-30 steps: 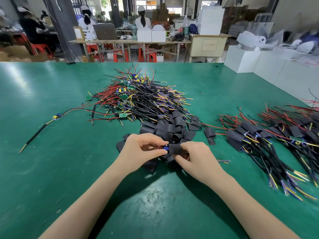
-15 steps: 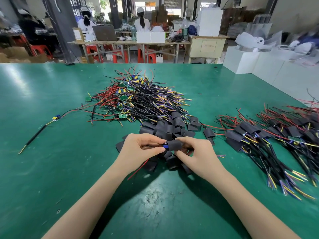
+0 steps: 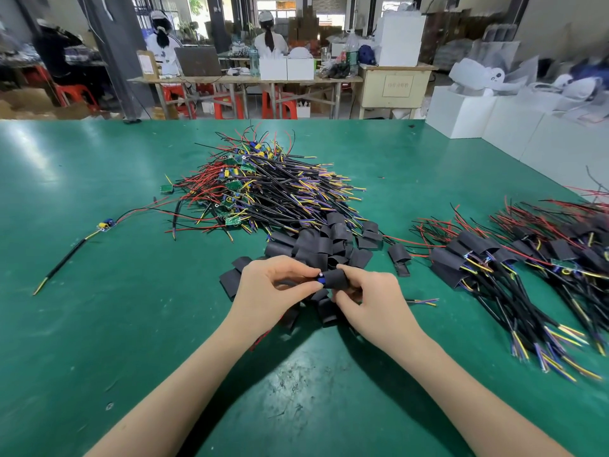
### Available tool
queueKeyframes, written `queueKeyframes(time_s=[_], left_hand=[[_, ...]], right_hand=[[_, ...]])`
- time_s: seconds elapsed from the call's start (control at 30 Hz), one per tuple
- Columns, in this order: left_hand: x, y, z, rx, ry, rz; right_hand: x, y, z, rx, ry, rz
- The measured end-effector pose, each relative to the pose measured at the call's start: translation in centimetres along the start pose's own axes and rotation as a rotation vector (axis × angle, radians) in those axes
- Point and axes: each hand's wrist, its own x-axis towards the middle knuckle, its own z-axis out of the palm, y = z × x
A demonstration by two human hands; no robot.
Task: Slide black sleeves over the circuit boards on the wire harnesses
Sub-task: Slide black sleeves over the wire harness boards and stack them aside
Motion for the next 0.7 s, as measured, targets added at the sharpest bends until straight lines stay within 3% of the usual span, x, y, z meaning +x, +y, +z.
queueKeyframes(time_s=[0.2,0.47,0.7], left_hand=[[0.3,0.2,-0.4,-0.014,-0.035,-0.023],[0.4,0.5,-1.2,-0.032,-0.171,0.001],[0.6,0.3,-1.4,0.065,-0.178,0.133]], right_hand=[[0.4,0.3,-0.4,0.072,-0.006,0.004],[0.9,0.7,-1.4,0.187,-0.035,-0.165],[0.8,0.8,-1.1,0.243,-0.026,-0.155]])
